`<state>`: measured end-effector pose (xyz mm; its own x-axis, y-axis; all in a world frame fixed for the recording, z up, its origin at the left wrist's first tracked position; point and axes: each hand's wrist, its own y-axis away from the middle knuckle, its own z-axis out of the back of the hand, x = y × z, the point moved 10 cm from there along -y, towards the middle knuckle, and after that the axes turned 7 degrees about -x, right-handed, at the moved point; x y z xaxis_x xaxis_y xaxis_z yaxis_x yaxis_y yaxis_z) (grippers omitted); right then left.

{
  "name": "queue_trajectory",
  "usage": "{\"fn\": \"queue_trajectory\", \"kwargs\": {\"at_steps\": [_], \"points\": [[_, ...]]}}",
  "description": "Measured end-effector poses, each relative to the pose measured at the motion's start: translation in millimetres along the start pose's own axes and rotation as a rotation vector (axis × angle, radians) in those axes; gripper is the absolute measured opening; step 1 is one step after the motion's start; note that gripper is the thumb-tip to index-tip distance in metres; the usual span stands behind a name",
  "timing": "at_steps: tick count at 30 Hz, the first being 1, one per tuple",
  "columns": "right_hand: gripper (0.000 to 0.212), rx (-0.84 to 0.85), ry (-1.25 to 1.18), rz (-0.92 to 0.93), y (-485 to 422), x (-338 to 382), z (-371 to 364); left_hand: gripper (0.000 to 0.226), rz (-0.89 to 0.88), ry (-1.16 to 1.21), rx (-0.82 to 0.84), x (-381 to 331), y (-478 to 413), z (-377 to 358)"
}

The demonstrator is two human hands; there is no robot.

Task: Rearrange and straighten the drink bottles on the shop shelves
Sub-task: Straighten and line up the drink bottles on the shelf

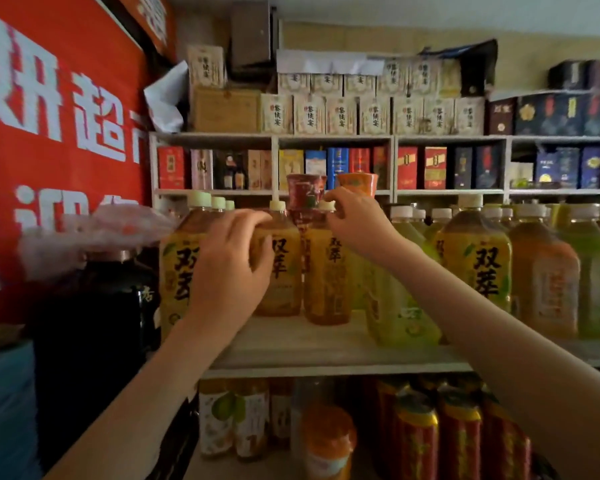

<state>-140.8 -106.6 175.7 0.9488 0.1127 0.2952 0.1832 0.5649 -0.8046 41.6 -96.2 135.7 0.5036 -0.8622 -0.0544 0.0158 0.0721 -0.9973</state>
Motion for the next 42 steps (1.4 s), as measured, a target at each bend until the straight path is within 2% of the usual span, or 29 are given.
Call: {"fn": "queue_trajectory", "kwargs": {"at_steps": [2,3,6,9,12,15,19,23,28,30,33,35,39,42], "points": [[0.045,0.006,0.018,-0.096,-26.5,-14.5,-16.4,0.04,0.039,-0.135,-0.13,24.4,-4.3,11.6],[0.052,0.016,-0.001,-0.176,-36.1,-24.0,-26.7,0.05,0.088,-0.198,-0.145,39.0,-4.8,12.9],[0.063,0.03,-0.086,-0.425,-49.6,-50.3,-59.8,0.082,0.252,-0.337,-0.052,80.1,2.1,3.2],[0.06,-0.049,-0.126,-0.575,-55.3,-74.7,-81.3,0.098,0.3,-0.424,0.052,97.3,7.6,-10.3],[0.046,-0.173,-0.142,-0.646,-57.7,-93.2,-85.4,0.095,0.312,-0.475,0.028,97.7,6.5,-11.0],[0.047,-0.275,-0.19,-0.629,-55.2,-94.1,-82.0,0.093,0.343,-0.531,0.028,94.8,5.6,-11.7],[0.038,-0.344,-0.118,-0.542,-52.5,-78.6,-71.3,0.093,0.393,-0.573,0.054,93.1,7.0,-15.3],[0.036,-0.354,-0.153,-0.511,-47.1,-74.5,-65.7,0.093,0.386,-0.604,0.038,91.7,10.0,-16.5],[0.025,-0.326,-0.295,-0.477,-40.3,-62.9,-61.6,0.098,0.289,-0.619,-0.033,80.2,12.0,-18.2],[0.022,-0.287,-0.324,-0.468,-40.6,-55.5,-63.4,0.088,0.189,-0.62,-0.032,69.4,10.0,-22.4],[0.018,-0.165,-0.459,-0.464,-45.9,-42.8,-74.1,0.06,-0.178,-0.622,0.026,35.8,10.5,-46.3],[0.024,-0.043,-0.541,-0.473,-48.0,-32.9,-87.2,0.047,-0.322,-0.615,0.09,24.6,11.7,-59.9],[0.029,0.139,-0.669,-0.461,-47.4,-14.3,-113.4,0.031,-0.243,-0.534,0.141,26.9,1.9,-59.9],[0.028,0.19,-0.712,-0.456,-48.2,-8.0,-121.3,0.022,-0.296,-0.563,0.205,27.7,6.9,-63.4]]}}
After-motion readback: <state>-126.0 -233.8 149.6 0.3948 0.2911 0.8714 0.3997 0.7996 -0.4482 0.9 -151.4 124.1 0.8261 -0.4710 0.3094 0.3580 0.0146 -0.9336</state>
